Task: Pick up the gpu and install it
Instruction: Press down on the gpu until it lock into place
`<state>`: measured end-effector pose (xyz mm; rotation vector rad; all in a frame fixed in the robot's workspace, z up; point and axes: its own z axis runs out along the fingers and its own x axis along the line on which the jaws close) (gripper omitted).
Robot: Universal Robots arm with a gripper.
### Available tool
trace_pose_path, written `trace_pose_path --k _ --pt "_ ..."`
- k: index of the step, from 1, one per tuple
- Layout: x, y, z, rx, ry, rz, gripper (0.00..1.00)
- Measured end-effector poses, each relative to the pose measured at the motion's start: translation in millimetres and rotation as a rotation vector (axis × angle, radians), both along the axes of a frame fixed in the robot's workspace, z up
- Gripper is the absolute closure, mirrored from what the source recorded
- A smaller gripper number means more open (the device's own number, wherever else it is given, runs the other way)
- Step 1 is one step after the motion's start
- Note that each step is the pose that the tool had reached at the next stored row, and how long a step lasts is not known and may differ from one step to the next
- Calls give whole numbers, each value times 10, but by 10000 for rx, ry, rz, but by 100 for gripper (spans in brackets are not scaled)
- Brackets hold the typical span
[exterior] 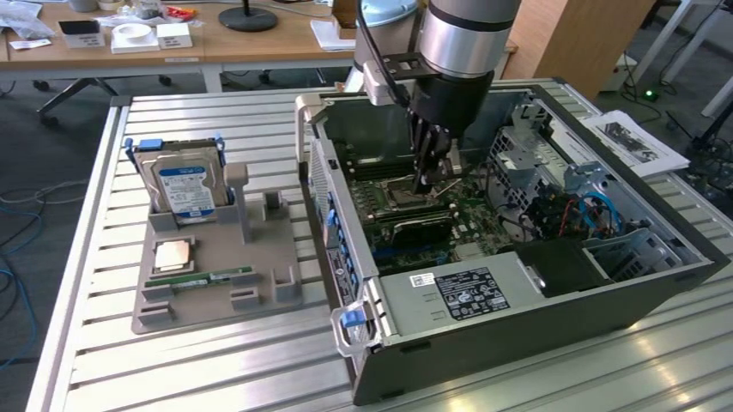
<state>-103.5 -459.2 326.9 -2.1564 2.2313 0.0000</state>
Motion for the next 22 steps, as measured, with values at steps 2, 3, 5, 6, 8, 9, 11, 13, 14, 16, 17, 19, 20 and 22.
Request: trace_pose_path --k 2,3,5,6,8,9,11,13,14,16,17,19,20,22 --pt "0 0 0 -2 1 0 89" --pt "0 0 -1 -1 0 0 89" --pt "0 0 -1 1 0 0 89" --pt "0 0 -2 1 -1 0 89" --pt "0 0 -6 4 -2 0 89" --pt "0 0 -8 3 -1 0 89" --pt "1 0 -10 2 0 -2 89" --pt "2 0 -19 5 -2 -1 89" --pt "2 0 -29 5 -2 0 89" --pt "2 0 -56 4 -1 0 89" --pt "2 0 -72 3 0 0 89" --pt "2 0 -107 3 -1 0 89" --pt "2 0 -125 2 0 0 89" --pt "2 0 -163 2 0 0 89"
